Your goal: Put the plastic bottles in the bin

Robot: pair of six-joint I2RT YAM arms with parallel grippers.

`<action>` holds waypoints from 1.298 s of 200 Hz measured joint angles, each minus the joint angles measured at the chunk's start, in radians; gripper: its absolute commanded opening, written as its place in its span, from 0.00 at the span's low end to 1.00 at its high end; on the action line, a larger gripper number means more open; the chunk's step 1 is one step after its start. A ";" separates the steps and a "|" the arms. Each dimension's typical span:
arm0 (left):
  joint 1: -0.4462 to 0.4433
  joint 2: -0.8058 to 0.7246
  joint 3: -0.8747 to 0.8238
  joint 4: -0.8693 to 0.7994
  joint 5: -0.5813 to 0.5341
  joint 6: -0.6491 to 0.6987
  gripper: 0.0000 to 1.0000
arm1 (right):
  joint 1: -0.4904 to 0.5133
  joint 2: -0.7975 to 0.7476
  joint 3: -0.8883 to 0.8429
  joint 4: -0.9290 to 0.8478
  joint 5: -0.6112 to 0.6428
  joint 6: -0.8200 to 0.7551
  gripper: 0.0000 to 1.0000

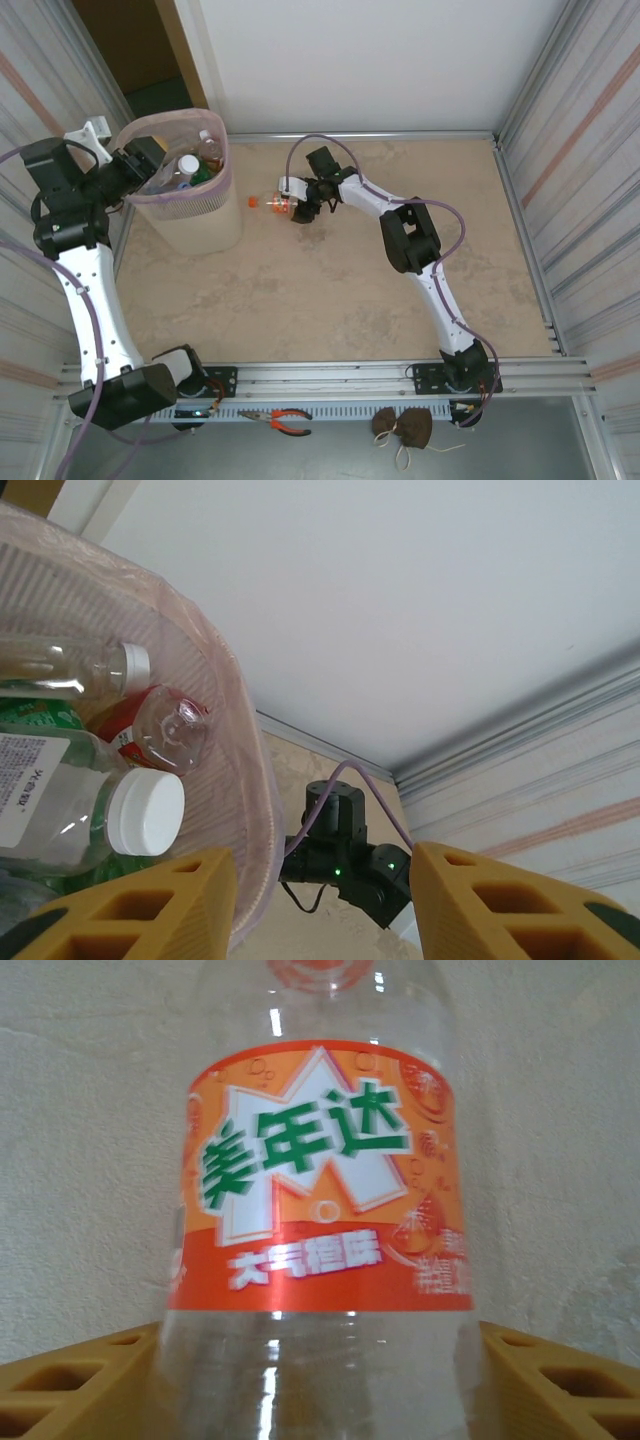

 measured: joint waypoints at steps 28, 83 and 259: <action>-0.037 0.007 0.007 -0.029 -0.023 0.011 0.50 | -0.001 -0.018 -0.040 0.035 -0.014 0.013 0.56; -0.119 0.034 0.065 -0.126 -0.082 0.081 0.52 | -0.001 -0.135 -0.207 0.054 -0.013 0.088 0.52; -0.556 0.050 -0.135 0.063 -0.282 -0.084 0.56 | -0.003 -1.047 -0.874 0.215 -0.034 0.531 0.49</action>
